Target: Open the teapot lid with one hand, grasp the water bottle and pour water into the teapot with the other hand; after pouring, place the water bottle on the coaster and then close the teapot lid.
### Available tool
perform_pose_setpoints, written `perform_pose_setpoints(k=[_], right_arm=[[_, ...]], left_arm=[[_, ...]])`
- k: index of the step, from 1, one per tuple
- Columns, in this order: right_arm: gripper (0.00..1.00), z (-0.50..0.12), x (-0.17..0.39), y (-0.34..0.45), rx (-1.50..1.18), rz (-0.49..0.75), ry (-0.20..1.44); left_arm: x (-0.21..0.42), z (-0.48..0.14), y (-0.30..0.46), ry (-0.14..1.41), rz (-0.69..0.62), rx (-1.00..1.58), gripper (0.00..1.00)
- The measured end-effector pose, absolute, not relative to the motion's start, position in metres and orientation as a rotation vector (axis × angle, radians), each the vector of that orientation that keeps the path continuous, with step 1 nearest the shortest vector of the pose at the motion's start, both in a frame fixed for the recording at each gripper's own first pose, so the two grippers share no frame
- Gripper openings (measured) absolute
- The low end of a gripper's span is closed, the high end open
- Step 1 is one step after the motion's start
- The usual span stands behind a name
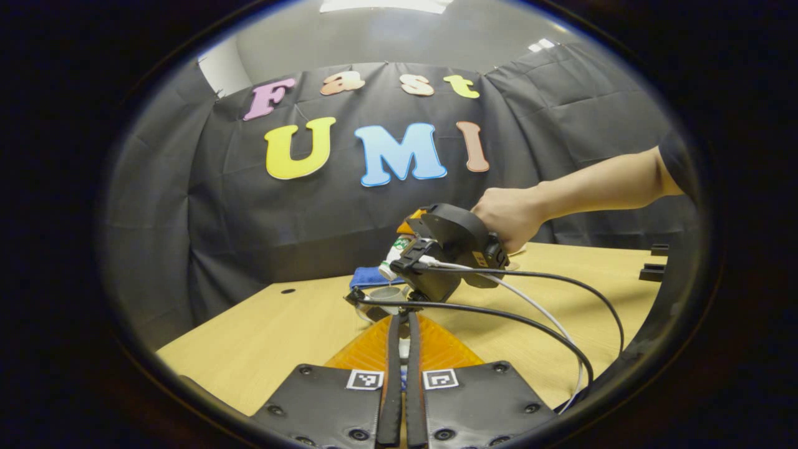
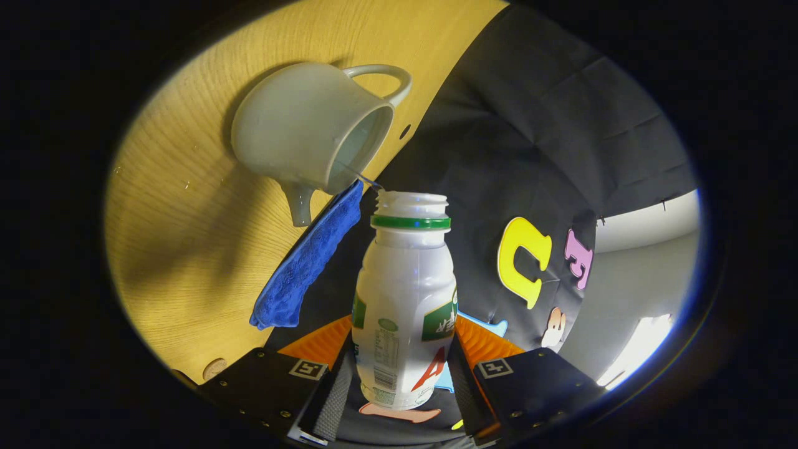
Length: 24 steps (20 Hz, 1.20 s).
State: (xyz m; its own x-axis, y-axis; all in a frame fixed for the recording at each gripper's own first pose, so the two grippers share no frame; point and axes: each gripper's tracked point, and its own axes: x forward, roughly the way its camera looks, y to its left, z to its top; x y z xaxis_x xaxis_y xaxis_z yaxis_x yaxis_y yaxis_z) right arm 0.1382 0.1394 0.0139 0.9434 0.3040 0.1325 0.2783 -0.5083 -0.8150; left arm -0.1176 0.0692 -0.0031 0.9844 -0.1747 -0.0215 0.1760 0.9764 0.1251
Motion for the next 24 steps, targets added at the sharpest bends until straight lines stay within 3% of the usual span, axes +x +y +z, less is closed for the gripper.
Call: perform_pose_setpoints(k=[24], right_arm=[[0.73, 0.014, 0.142, 0.148, -2.071, 0.069, -0.391]], left_arm=[[-0.117, -0.003, 0.072, 0.007, -0.173, 0.124, 0.13]])
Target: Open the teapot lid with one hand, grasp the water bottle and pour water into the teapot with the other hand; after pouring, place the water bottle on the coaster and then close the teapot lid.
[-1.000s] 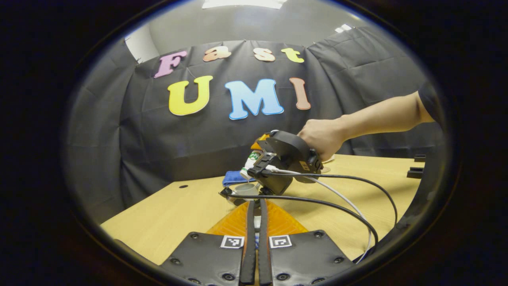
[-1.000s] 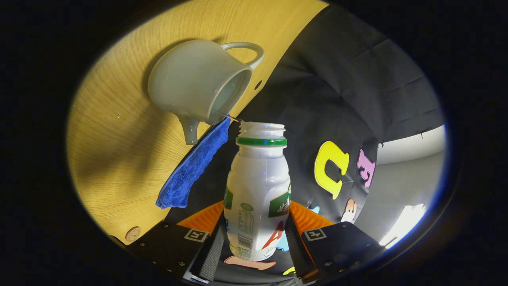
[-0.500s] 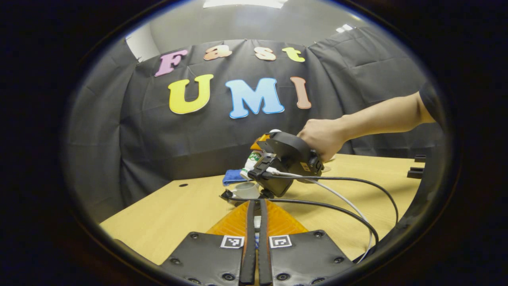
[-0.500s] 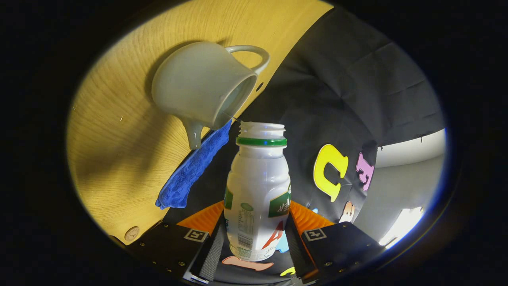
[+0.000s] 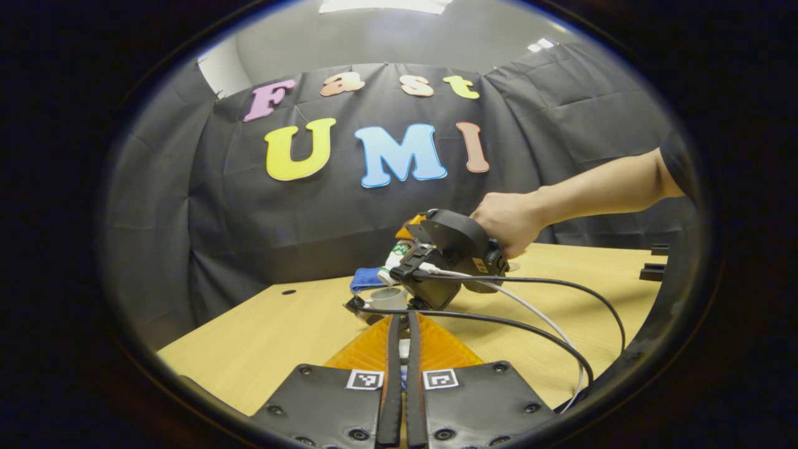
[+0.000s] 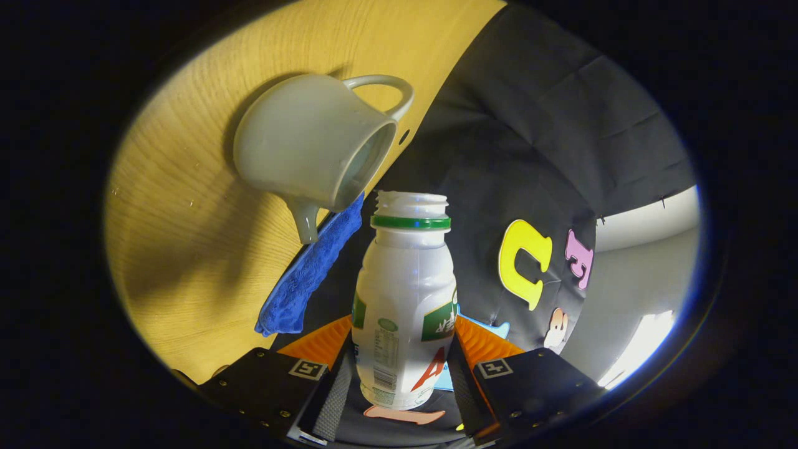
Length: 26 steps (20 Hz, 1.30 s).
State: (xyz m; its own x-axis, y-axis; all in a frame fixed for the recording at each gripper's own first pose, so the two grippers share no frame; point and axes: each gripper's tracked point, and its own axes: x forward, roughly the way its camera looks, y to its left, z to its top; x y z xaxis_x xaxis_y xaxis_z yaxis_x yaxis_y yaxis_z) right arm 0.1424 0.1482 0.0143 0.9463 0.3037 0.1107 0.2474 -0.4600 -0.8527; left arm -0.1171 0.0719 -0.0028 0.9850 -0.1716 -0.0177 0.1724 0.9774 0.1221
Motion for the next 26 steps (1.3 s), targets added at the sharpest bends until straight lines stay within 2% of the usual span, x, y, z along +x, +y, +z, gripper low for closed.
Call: perform_pose_setpoints(k=[5, 10, 11, 14, 15, 18, 19, 20, 26], right_arm=[[0.72, -0.004, 0.147, 0.135, -1.909, 0.108, -0.295], [0.73, -0.024, 0.145, 0.125, -1.639, 0.162, -0.195], [0.72, -0.026, 0.143, 0.124, -1.573, 0.173, -0.183], [0.72, -0.025, 0.140, 0.127, -1.361, 0.205, -0.146], [0.73, -0.020, 0.138, 0.126, -1.282, 0.210, -0.137], [0.73, -0.004, 0.130, 0.117, -1.001, 0.228, -0.105], [0.73, 0.000, 0.126, 0.110, -0.900, 0.232, -0.090], [0.73, 0.003, 0.120, 0.103, -0.801, 0.238, -0.068], [0.73, 0.012, 0.084, 0.058, -0.292, 0.275, 0.063]], left_arm=[[-0.116, -0.003, 0.074, 0.009, -0.172, 0.111, 0.13], [-0.115, -0.005, 0.077, 0.012, -0.173, 0.078, 0.13], [-0.114, -0.005, 0.077, 0.016, -0.175, 0.069, 0.09], [-0.112, -0.009, 0.079, 0.024, -0.171, 0.055, 0.09], [-0.110, -0.007, 0.080, 0.023, -0.168, 0.051, 0.14], [-0.103, 0.003, 0.090, 0.005, -0.156, 0.021, 0.13], [-0.099, 0.008, 0.094, -0.005, -0.152, 0.011, 0.09], [-0.093, 0.013, 0.098, -0.018, -0.147, 0.004, 0.13], [-0.024, 0.047, 0.099, -0.054, -0.155, -0.036, 0.14]])
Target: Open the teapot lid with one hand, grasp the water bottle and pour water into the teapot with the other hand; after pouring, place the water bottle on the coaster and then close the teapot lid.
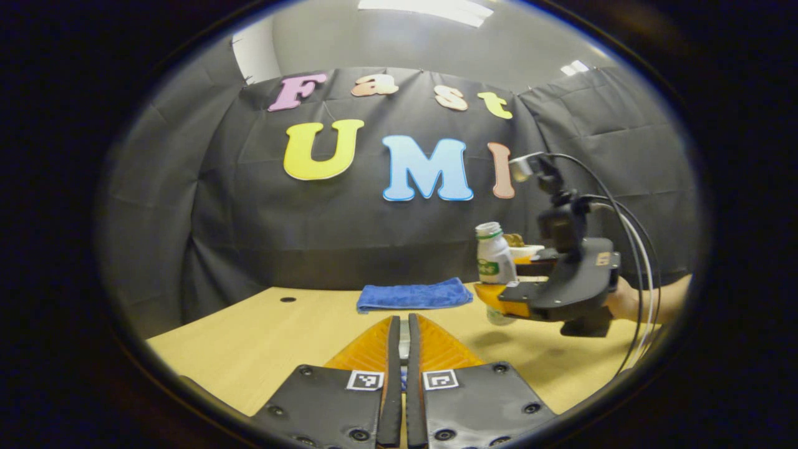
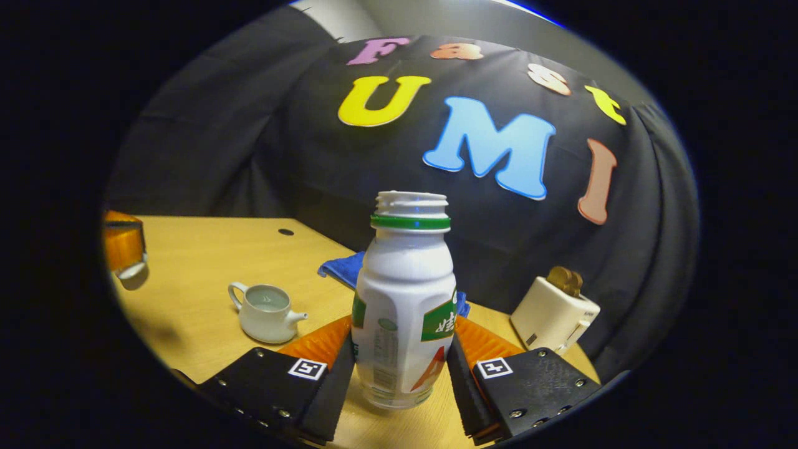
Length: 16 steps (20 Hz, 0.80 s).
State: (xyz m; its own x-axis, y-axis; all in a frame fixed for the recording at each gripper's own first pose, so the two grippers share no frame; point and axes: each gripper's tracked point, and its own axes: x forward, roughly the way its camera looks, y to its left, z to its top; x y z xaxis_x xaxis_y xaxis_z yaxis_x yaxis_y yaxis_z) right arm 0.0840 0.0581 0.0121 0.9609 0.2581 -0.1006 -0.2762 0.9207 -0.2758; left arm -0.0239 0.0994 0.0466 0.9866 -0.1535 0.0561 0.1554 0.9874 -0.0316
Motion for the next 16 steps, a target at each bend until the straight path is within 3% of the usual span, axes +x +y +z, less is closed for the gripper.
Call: perform_pose_setpoints(k=[2, 3, 5, 7, 9, 10, 11, 16], right_arm=[[0.72, 0.013, 0.082, 0.037, -0.219, 0.244, 0.056], [0.72, 0.013, 0.082, 0.027, -0.204, 0.226, 0.055], [0.72, 0.008, 0.082, 0.016, -0.163, 0.207, 0.057], [0.73, 0.004, 0.085, 0.009, -0.114, 0.202, 0.077], [0.73, 0.004, 0.088, 0.006, -0.077, 0.204, 0.098], [0.72, 0.006, 0.089, 0.004, -0.070, 0.205, 0.098], [0.72, 0.008, 0.089, 0.001, -0.069, 0.200, 0.093], [0.72, 0.011, 0.089, -0.002, -0.062, 0.196, 0.089]], left_arm=[[0.012, 0.052, 0.096, -0.045, -0.163, -0.057, 0.14], [0.029, 0.054, 0.092, -0.042, -0.170, -0.067, 0.09], [0.061, 0.052, 0.084, -0.031, -0.177, -0.057, 0.14], [0.091, 0.036, 0.077, 0.001, -0.174, -0.022, 0.09], [0.112, 0.017, 0.071, 0.039, -0.176, -0.016, 0.13], [0.122, 0.009, 0.073, 0.055, -0.170, -0.014, 0.09], [0.128, 0.003, 0.075, 0.071, -0.163, -0.012, 0.13], [0.140, -0.015, 0.082, 0.100, -0.150, -0.014, 0.13]])
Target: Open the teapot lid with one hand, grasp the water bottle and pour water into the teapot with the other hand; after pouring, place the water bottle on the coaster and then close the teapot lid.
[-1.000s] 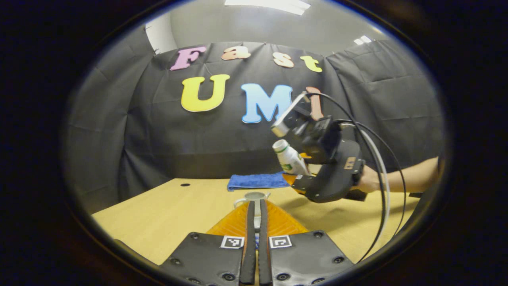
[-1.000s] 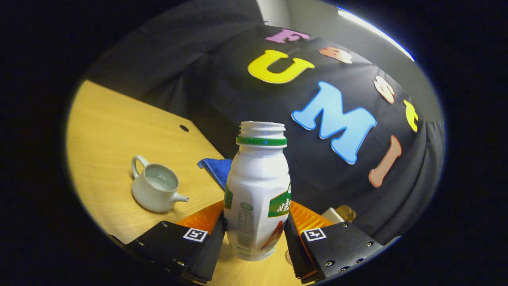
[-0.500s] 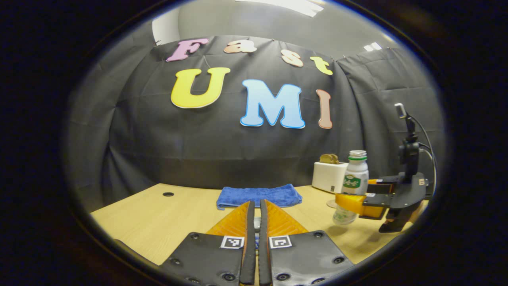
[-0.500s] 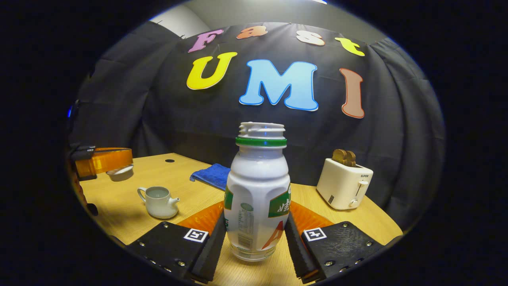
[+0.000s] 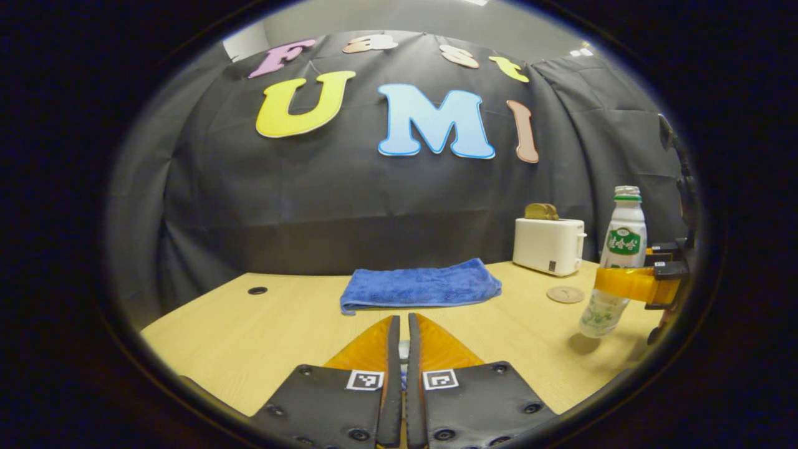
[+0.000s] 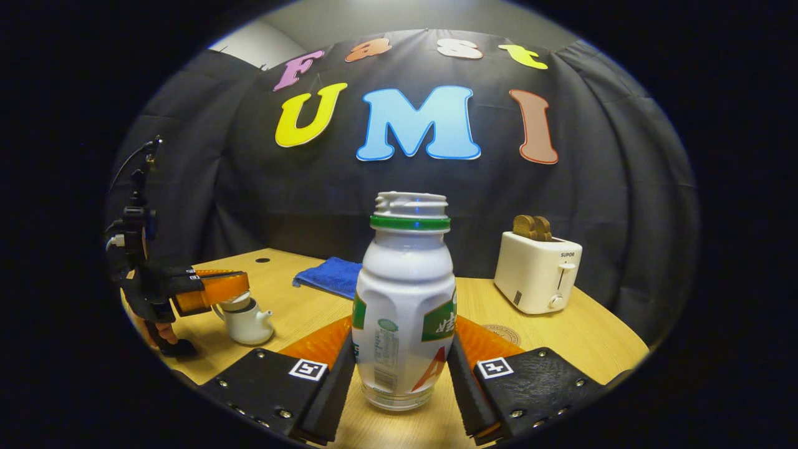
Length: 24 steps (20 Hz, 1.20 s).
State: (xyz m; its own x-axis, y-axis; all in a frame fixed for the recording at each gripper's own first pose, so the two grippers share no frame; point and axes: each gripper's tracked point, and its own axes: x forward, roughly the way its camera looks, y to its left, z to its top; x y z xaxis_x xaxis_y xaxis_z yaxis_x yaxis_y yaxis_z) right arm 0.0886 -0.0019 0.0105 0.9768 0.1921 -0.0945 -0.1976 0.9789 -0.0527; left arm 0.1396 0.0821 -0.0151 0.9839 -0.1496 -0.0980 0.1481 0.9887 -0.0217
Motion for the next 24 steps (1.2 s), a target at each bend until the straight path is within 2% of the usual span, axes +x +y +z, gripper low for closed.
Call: perform_pose_setpoints(k=[1, 2, 3, 9, 10, 11, 19, 21, 24], right_arm=[[0.72, 0.011, 0.087, -0.003, -0.062, 0.195, 0.089], [0.72, 0.011, 0.087, -0.004, -0.068, 0.188, 0.085], [0.72, 0.013, 0.088, -0.007, -0.070, 0.179, 0.082], [0.72, 0.015, 0.089, -0.007, -0.069, 0.180, 0.096], [0.72, 0.015, 0.089, -0.007, -0.068, 0.181, 0.097], [0.72, 0.016, 0.089, -0.007, -0.069, 0.181, 0.097], [0.72, 0.016, 0.090, -0.007, -0.076, 0.169, 0.104], [0.72, 0.016, 0.090, -0.008, -0.084, 0.164, 0.103], [0.72, 0.019, 0.090, -0.010, -0.092, 0.145, 0.088]], left_arm=[[0.140, -0.013, 0.083, 0.096, -0.148, -0.010, 0.14], [0.139, -0.012, 0.082, 0.092, -0.148, -0.006, 0.09], [0.140, -0.012, 0.079, 0.092, -0.154, -0.009, 0.13], [0.145, -0.017, 0.076, 0.097, -0.154, 0.016, 0.13], [0.144, -0.019, 0.078, 0.101, -0.147, 0.014, 0.09], [0.144, -0.021, 0.081, 0.107, -0.139, 0.015, 0.13], [0.146, -0.026, 0.079, 0.119, -0.143, 0.006, 0.15], [0.140, -0.011, 0.081, 0.084, -0.139, -0.002, 0.29], [0.123, 0.016, 0.090, 0.018, -0.104, 0.013, 0.33]])
